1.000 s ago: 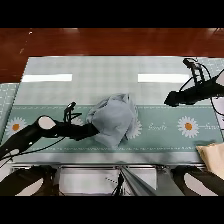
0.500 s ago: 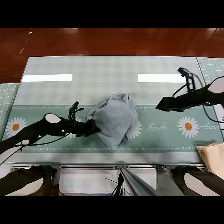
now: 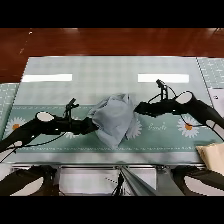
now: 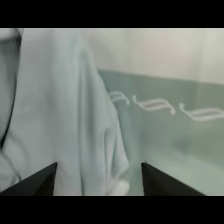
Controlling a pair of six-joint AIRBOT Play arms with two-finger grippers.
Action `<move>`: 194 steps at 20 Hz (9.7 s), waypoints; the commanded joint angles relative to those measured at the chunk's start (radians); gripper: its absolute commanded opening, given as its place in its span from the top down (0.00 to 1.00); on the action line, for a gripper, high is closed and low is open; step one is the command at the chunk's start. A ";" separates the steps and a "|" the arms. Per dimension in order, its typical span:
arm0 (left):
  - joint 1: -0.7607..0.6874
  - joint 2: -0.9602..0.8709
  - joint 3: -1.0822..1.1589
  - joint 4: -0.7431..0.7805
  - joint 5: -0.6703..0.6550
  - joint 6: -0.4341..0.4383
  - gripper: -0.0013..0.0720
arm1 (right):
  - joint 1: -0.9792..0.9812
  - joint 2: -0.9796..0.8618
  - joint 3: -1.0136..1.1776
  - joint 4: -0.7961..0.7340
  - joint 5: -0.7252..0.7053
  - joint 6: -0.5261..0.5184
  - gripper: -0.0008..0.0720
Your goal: Fold the shirts.
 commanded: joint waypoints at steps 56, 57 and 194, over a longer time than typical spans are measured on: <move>0.507 0.345 0.167 0.367 -0.366 0.020 0.95 | 0.103 -0.153 0.385 -0.449 0.409 0.230 0.28; 0.505 0.346 0.168 0.366 -0.366 0.029 0.95 | 0.084 -0.136 0.396 -0.454 0.450 0.228 0.28; 0.724 0.077 0.131 0.437 -0.354 -0.010 0.19 | -0.531 0.002 0.476 -0.500 0.584 0.037 0.39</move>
